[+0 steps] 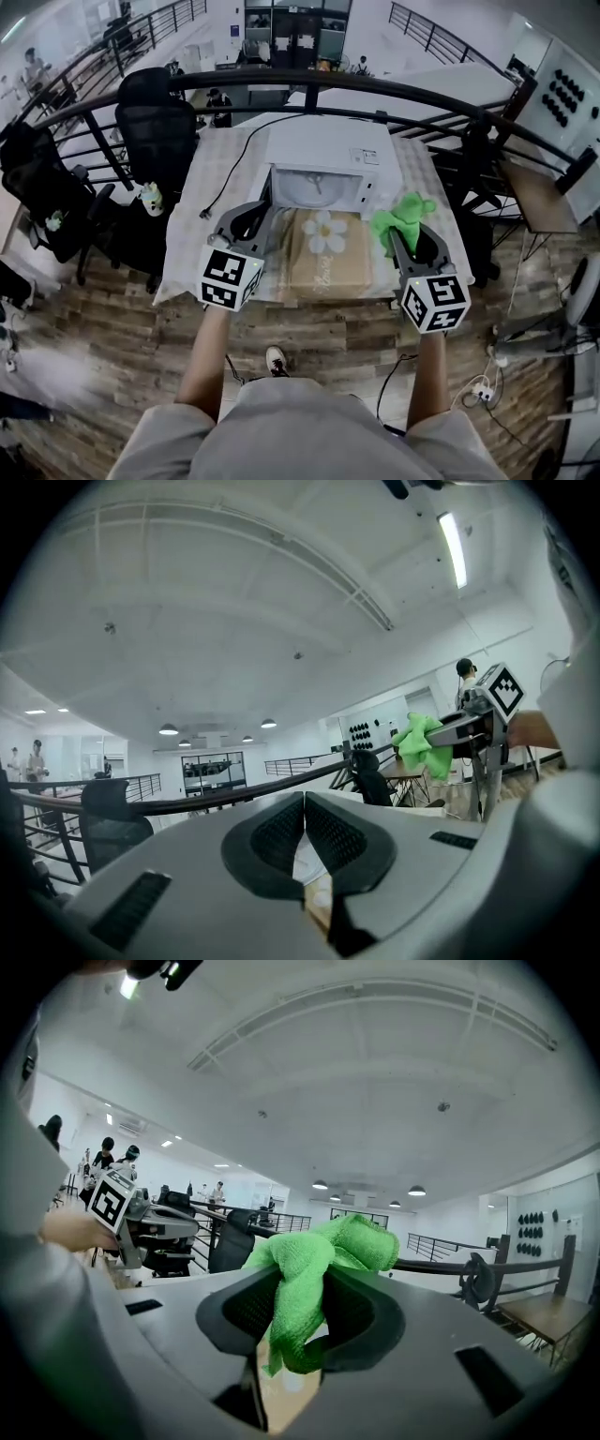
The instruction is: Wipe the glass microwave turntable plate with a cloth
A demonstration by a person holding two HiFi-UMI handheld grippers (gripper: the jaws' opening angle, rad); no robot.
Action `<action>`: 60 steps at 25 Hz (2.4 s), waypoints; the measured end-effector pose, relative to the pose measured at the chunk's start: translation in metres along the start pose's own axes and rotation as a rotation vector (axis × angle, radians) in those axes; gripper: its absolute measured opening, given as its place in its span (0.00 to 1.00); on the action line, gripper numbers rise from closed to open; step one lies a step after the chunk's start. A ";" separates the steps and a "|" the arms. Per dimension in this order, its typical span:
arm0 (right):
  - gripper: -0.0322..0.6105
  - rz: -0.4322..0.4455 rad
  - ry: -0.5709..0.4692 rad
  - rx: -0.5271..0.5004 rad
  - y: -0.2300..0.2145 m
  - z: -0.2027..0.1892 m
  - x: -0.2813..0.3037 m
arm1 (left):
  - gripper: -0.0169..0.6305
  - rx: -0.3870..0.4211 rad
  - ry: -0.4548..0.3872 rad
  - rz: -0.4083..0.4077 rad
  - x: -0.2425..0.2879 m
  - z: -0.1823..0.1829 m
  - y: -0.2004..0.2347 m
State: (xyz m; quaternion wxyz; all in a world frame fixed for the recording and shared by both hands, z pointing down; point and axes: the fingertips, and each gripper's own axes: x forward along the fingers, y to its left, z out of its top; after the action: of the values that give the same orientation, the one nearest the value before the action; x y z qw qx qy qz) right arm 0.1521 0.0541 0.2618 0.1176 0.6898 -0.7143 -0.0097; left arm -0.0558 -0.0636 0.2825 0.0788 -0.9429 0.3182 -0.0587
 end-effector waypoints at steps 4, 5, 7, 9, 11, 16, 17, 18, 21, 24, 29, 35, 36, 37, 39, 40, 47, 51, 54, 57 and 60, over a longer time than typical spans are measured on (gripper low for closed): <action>0.26 0.005 0.021 0.024 -0.004 -0.006 0.044 | 0.06 -0.008 0.019 -0.007 0.026 -0.015 0.026; 0.26 0.013 0.026 0.028 -0.005 -0.008 0.054 | 0.06 -0.012 0.024 -0.005 0.032 -0.018 0.032; 0.26 0.033 0.042 0.028 -0.005 -0.014 0.071 | 0.06 -0.022 0.037 0.001 0.042 -0.025 0.040; 0.26 0.055 0.057 0.023 -0.005 -0.021 0.086 | 0.06 -0.028 0.050 0.007 0.048 -0.030 0.044; 0.26 0.086 0.069 0.018 -0.005 -0.029 0.102 | 0.06 -0.036 0.066 0.018 0.054 -0.035 0.047; 0.27 0.196 0.119 0.002 -0.011 -0.061 0.142 | 0.06 -0.071 0.114 0.086 0.069 -0.053 0.045; 0.27 0.221 0.130 -0.003 -0.013 -0.068 0.150 | 0.06 -0.076 0.123 0.102 0.073 -0.056 0.043; 0.27 0.247 0.144 -0.012 -0.015 -0.076 0.158 | 0.06 -0.082 0.135 0.119 0.076 -0.060 0.041; 0.27 0.336 0.200 -0.032 -0.018 -0.105 0.181 | 0.06 -0.104 0.180 0.174 0.084 -0.072 0.033; 0.27 0.426 0.247 -0.027 -0.013 -0.135 0.212 | 0.06 -0.138 0.205 0.225 0.093 -0.084 0.028; 0.27 0.542 0.326 -0.070 0.013 -0.193 0.274 | 0.06 -0.187 0.259 0.295 0.102 -0.116 0.020; 0.27 0.601 0.376 -0.107 0.053 -0.241 0.357 | 0.06 -0.215 0.323 0.312 0.115 -0.163 0.013; 0.27 0.603 0.384 -0.108 0.058 -0.247 0.370 | 0.06 -0.216 0.330 0.311 0.116 -0.169 0.013; 0.27 0.604 0.394 -0.110 0.064 -0.253 0.382 | 0.06 -0.220 0.335 0.310 0.116 -0.175 0.013; 0.27 0.606 0.416 -0.119 0.073 -0.265 0.402 | 0.06 -0.236 0.344 0.313 0.116 -0.186 0.014; 0.28 0.606 0.428 -0.122 0.076 -0.270 0.410 | 0.06 -0.242 0.350 0.312 0.115 -0.191 0.015; 0.28 0.597 0.478 -0.077 0.071 -0.283 0.418 | 0.06 -0.249 0.374 0.286 0.117 -0.208 0.013; 0.27 0.521 0.506 -0.101 0.044 -0.294 0.404 | 0.06 -0.243 0.371 0.258 0.123 -0.206 0.007; 0.27 0.430 0.527 -0.115 0.014 -0.298 0.397 | 0.06 -0.235 0.363 0.232 0.130 -0.201 0.001; 0.27 0.346 0.545 -0.133 -0.009 -0.300 0.391 | 0.06 -0.229 0.361 0.210 0.134 -0.198 -0.005; 0.27 0.318 0.519 -0.164 -0.017 -0.290 0.385 | 0.06 -0.228 0.348 0.190 0.136 -0.193 -0.006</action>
State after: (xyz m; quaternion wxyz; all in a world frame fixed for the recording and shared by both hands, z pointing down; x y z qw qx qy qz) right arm 0.2131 -0.2843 0.6006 0.3515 0.5369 -0.7562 0.1276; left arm 0.0244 -0.1638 0.4811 -0.0789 -0.8872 0.4190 -0.1763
